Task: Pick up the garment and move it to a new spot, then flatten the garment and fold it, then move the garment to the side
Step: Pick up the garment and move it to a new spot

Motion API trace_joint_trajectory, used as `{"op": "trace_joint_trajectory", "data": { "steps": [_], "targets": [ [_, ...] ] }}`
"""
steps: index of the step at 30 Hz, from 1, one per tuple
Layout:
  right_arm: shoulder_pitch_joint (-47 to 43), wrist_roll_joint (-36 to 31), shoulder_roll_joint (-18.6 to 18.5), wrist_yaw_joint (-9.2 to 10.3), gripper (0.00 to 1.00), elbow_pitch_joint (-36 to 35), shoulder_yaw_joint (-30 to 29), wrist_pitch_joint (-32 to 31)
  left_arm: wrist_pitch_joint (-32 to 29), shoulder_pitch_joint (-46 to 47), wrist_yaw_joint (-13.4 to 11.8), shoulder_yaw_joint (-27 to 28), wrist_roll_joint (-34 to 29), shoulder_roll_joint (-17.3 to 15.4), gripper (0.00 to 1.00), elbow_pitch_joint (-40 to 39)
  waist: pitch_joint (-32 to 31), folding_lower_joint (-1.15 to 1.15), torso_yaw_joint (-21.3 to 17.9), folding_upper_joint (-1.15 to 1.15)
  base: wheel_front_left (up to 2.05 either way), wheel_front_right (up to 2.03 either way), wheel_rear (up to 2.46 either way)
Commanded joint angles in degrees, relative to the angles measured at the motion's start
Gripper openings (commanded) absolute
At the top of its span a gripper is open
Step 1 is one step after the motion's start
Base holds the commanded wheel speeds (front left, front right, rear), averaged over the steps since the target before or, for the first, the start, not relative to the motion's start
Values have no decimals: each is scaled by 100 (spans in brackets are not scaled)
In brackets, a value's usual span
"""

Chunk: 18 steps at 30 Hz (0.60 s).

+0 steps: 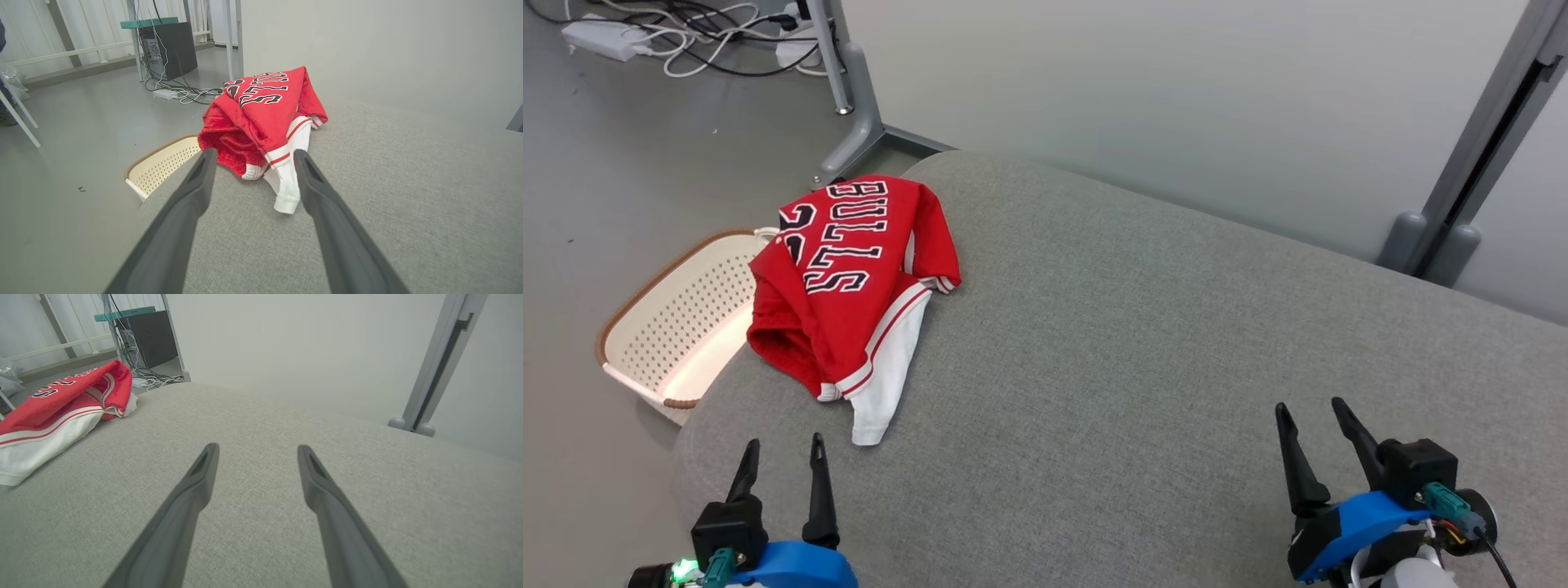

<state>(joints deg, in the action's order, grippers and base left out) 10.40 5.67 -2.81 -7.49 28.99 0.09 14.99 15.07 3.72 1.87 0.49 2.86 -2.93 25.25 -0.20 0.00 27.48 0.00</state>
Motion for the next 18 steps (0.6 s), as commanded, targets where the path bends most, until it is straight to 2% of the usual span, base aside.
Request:
{"op": "trace_joint_trajectory", "data": {
  "steps": [1,10,18],
  "targets": [
    [53,5,-20,-1,100,13,82,29,16,-52,-45,81,3,5,100,-44,197,0,225,0,0,0,0],
    [402,-83,-23,-1,100,126,468,29,16,-219,-189,481,141,8,100,-289,484,0,357,0,0,0,0],
    [502,-236,-51,-1,100,135,534,29,16,4,-180,460,119,6,100,-330,719,0,364,0,0,0,0]
  ]
}}
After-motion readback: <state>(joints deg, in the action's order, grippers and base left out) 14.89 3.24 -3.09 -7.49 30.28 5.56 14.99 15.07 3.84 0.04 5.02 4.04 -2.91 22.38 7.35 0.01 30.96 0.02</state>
